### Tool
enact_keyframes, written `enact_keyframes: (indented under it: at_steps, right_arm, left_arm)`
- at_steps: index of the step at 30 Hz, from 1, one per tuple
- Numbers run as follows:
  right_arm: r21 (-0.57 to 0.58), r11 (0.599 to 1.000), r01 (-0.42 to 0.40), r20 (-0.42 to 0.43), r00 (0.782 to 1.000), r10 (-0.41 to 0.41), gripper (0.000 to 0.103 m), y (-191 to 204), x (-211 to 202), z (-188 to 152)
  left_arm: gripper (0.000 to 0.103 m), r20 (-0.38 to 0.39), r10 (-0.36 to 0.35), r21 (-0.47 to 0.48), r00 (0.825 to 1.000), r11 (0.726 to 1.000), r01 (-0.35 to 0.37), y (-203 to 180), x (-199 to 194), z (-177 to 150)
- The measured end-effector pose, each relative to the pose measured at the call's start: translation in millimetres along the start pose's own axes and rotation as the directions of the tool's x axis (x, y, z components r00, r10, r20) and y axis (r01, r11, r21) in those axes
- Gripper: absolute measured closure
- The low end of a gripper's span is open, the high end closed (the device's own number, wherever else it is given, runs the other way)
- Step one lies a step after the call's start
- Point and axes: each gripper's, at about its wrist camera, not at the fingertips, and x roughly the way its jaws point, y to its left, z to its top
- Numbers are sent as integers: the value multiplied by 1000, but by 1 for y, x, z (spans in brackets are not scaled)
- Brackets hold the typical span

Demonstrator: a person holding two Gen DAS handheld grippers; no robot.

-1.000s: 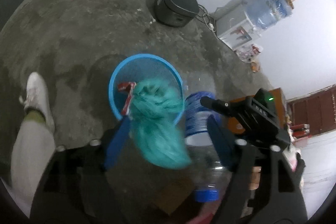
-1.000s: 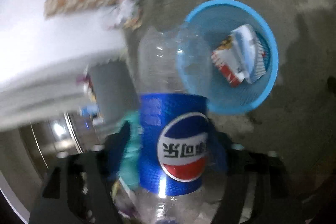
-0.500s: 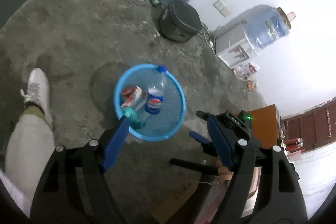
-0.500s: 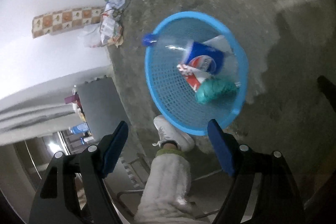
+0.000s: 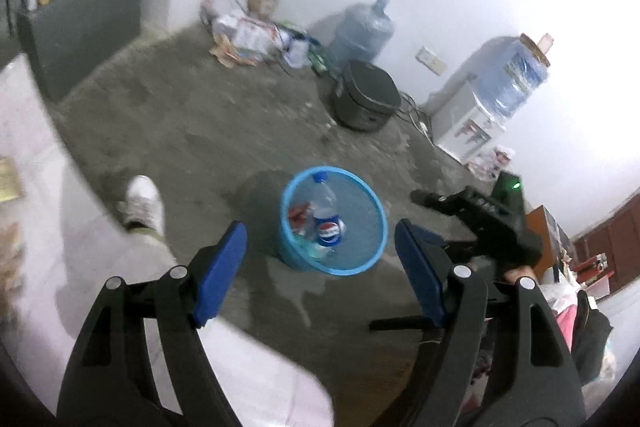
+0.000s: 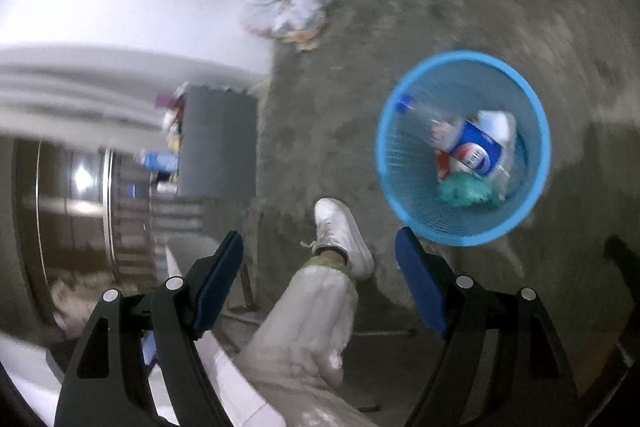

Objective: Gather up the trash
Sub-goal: 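Move both tools back over the table toward the tissues, then grasp the white tissue with the left tool while the right tool grasps the red wrapper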

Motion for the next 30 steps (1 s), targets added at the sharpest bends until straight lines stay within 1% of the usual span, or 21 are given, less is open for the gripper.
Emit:
enact_keyframes:
  at_steps: [2,4,6,7,9,10,13,15,16,17,18,19,21,22,23,24,25,26,28,29,30]
  right_arm:
    - [-104,995,-12,-6,1000,12,27,29,-7,-9]
    - [-202,979,-31,-13,999,29,27,57,-13,-21]
    - [-309,949,-66,-32,998,59,27,90,-19,-38]
    - [-366,926,-94,-54,995,80,27,110,-21,-49]
    - [-428,895,-131,-87,991,103,27,134,-22,-67]
    - [-469,870,-156,-112,987,116,27,151,-22,-79]
    - [-524,826,-209,-167,976,141,27,183,-19,-107]
    - [-548,802,-237,-202,968,148,28,203,-14,-125]
    - [-567,783,-256,-230,962,148,30,216,-8,-139]
    - [-579,770,-269,-251,957,146,32,225,-4,-149]
    - [-590,756,-283,-273,951,143,34,234,0,-160]
    - [-606,735,-304,-309,941,135,35,247,9,-177]
    - [-617,712,-335,-361,924,123,39,264,21,-204]
    - [-622,693,-364,-405,907,112,40,275,32,-224]
    - [-625,682,-380,-432,896,102,42,282,41,-239]
    - [-627,672,-393,-457,885,90,43,289,50,-253]
    - [-631,657,-413,-495,866,69,43,298,64,-274]
    - [-632,648,-425,-519,853,54,46,305,73,-289]
    - [-628,638,-446,-568,823,16,48,312,92,-320]
    - [-624,633,-458,-596,803,-8,51,317,104,-337]
    - [-624,628,-464,-614,789,-27,52,322,114,-352]
  left_arm:
    - [31,43,15,-17,999,1000,-15,10,-26,-7]
    - [31,96,39,-38,995,999,-36,20,-57,-17]
    - [31,148,78,-62,986,996,-70,32,-90,-28]
    - [31,170,86,-71,982,995,-75,37,-104,-35]
    - [31,216,117,-94,969,991,-99,49,-136,-50]
    - [31,236,137,-106,962,988,-115,55,-150,-58]
    - [31,304,220,-159,927,971,-178,78,-196,-87]
    - [31,351,279,-207,894,954,-217,94,-227,-109]
    - [31,370,315,-231,874,942,-242,101,-241,-120]
    - [31,391,360,-261,847,926,-273,110,-257,-134]
    - [31,404,396,-285,824,911,-298,116,-269,-143]
    - [31,415,434,-309,800,894,-324,123,-282,-154]
    - [31,427,510,-356,747,854,-380,138,-304,-178]
    - [31,423,549,-379,721,830,-409,147,-313,-189]
    - [31,414,576,-397,705,811,-429,155,-318,-198]
    - [33,396,609,-425,687,785,-451,164,-323,-209]
    - [35,376,636,-456,673,760,-463,175,-327,-217]
    - [38,363,645,-479,673,748,-459,184,-329,-223]
    - [43,334,646,-522,686,733,-437,207,-334,-235]
    - [47,316,649,-539,692,723,-433,215,-332,-238]
    - [51,301,653,-553,695,714,-430,223,-331,-242]
